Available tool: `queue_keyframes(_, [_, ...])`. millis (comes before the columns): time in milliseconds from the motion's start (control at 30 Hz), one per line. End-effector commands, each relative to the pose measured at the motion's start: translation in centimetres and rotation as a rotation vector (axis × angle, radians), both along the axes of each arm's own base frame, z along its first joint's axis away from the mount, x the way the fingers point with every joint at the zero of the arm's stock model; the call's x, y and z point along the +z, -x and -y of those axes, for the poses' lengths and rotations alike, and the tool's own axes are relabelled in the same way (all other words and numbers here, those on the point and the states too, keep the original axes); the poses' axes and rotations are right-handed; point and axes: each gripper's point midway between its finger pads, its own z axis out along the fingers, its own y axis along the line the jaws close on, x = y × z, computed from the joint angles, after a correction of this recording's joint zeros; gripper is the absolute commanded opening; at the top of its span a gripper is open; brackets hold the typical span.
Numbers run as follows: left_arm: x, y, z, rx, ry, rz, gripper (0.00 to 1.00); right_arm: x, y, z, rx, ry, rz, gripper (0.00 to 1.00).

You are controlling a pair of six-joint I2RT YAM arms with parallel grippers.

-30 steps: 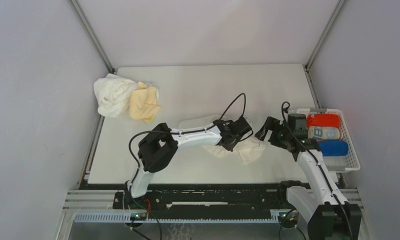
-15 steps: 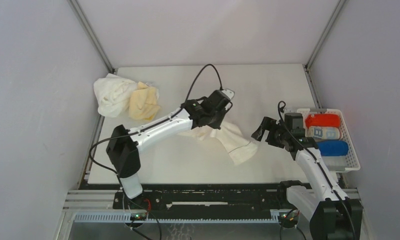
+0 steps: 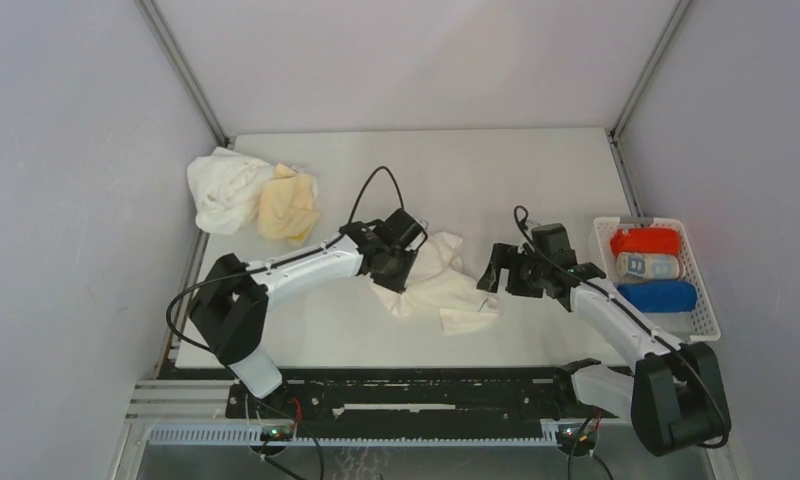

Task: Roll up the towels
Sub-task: Flatten out the towel at the center of the board.

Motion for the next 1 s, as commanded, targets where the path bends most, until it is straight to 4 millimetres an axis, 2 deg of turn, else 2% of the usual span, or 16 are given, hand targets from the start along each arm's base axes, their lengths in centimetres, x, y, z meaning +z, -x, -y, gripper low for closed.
queue_keyframes(0, [2.3, -2.0, 1.2, 0.074, 0.161, 0.029, 0.28, 0.0, -1.2, -2.2, 0.053, -0.02, 0.048, 0.86])
queue_keyframes(100, [2.6, -3.0, 2.2, 0.067, 0.175, 0.04, 0.33, -0.7, -1.0, -2.8, 0.074, -0.015, 0.032, 0.85])
queue_keyframes(333, [3.0, -4.9, 2.4, 0.053, 0.128, 0.107, 0.39, -1.5, -0.5, -3.1, 0.102, 0.024, 0.024, 0.85])
queue_keyframes(533, [1.8, -4.8, 2.6, 0.032, 0.079, 0.096, 0.39, -1.4, -0.5, -3.2, 0.105, 0.026, 0.026, 0.85])
queue_keyframes(700, [1.0, -4.8, 1.9, 0.021, -0.006, 0.113, 0.37, -1.2, -0.6, -3.2, 0.104, 0.027, 0.039, 0.85])
queue_keyframes(767, [1.1, -4.8, 1.6, 0.021, -0.024, 0.122, 0.32, -1.1, -0.6, -3.2, 0.106, 0.027, 0.045, 0.85])
queue_keyframes(833, [1.8, -5.0, 1.3, 0.027, -0.032, 0.138, 0.19, -0.9, -0.7, -3.2, 0.108, 0.026, 0.052, 0.85])
queue_keyframes(900, [3.6, -5.4, 1.1, 0.033, -0.031, 0.171, 0.06, -0.7, -0.8, -3.2, 0.111, 0.027, 0.065, 0.85])
queue_keyframes(967, [6.4, -5.8, 0.4, 0.041, -0.038, 0.219, 0.0, -0.5, -1.0, -3.2, 0.116, 0.028, 0.081, 0.85])
